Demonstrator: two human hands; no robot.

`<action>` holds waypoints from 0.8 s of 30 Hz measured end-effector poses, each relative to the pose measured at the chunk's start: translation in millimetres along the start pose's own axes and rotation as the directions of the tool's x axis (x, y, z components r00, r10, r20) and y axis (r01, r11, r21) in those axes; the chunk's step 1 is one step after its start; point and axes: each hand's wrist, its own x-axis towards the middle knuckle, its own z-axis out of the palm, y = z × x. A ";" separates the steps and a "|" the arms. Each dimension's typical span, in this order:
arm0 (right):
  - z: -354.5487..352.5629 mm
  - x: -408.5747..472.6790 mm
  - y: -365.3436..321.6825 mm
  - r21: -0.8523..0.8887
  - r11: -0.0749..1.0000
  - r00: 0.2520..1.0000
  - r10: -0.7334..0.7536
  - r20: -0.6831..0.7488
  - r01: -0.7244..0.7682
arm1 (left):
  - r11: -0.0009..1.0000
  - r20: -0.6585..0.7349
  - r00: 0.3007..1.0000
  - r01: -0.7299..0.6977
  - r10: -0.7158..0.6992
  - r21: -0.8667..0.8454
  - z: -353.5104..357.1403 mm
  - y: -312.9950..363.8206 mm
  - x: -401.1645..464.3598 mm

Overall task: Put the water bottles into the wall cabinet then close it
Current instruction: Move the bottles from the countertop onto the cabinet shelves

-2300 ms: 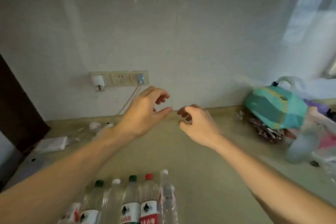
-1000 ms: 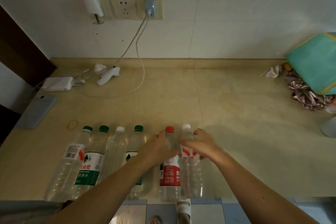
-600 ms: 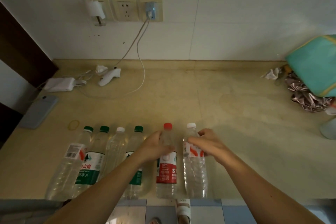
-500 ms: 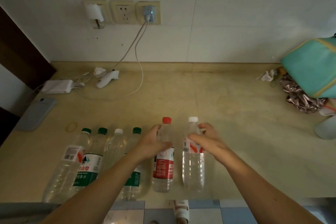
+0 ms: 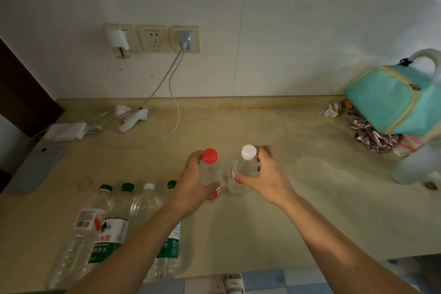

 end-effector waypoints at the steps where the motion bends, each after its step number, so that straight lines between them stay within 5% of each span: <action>1: -0.1 0.9 0.1 -0.006 1.000 1.000 0.002 0.005 -0.002 | 1.000 0.005 1.000 -0.005 0.005 0.002 -0.6 -0.2 -0.4; 8: 4.7 -2.7 10.7 0.096 0.995 1.000 -0.001 0.030 -0.002 | 0.999 0.022 1.000 -0.016 0.017 -0.042 -0.2 -3.7 -5.6; 19: 36.3 9.5 59.6 0.298 0.920 0.945 0.173 0.278 -0.256 | 0.944 -0.027 0.980 0.185 -0.199 -0.273 25.8 -31.5 -7.6; 24: 39.6 7.0 59.1 0.312 0.908 0.950 0.214 0.228 -0.279 | 0.924 -0.009 0.975 0.210 -0.224 -0.319 27.2 -35.5 -4.6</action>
